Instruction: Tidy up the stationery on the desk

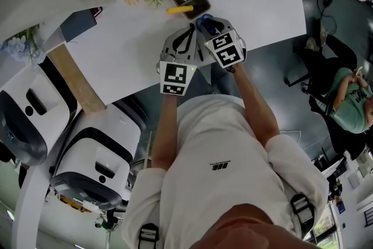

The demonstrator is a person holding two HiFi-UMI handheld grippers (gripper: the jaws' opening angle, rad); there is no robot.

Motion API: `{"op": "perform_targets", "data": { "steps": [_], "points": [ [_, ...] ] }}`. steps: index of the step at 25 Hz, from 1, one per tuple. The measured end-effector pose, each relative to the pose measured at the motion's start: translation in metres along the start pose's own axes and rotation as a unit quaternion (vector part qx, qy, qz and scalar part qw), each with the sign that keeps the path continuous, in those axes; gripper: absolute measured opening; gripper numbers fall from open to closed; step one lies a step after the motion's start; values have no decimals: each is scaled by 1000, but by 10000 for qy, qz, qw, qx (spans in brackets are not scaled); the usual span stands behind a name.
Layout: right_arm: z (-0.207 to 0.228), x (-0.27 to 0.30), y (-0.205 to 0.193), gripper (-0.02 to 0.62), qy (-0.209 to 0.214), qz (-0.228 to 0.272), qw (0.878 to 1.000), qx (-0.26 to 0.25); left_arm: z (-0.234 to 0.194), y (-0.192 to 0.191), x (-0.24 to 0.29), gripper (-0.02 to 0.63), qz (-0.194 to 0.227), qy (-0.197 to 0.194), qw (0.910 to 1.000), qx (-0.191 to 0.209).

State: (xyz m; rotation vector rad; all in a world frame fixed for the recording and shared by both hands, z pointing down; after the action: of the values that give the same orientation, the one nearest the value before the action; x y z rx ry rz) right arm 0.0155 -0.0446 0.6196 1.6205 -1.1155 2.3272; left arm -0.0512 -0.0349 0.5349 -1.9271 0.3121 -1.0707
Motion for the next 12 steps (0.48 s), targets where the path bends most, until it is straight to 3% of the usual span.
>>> {"op": "perform_targets", "data": {
  "steps": [12],
  "points": [
    [1, -40, 29, 61, 18, 604, 9982, -6, -2, 11, -4, 0, 112, 80, 9999, 27]
  ]
}}
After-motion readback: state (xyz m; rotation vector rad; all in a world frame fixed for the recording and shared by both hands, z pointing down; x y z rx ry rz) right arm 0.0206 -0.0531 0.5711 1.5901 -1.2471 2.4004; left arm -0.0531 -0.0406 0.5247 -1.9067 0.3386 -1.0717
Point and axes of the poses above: the fingertips, and each gripper's own axes: x forward along the fingers, z to its right, y out of its top, the point moved 3 cm from there along -x, backward along the fingers, and after that the axes turned 1 degree about -x, right-handed, at the moved point
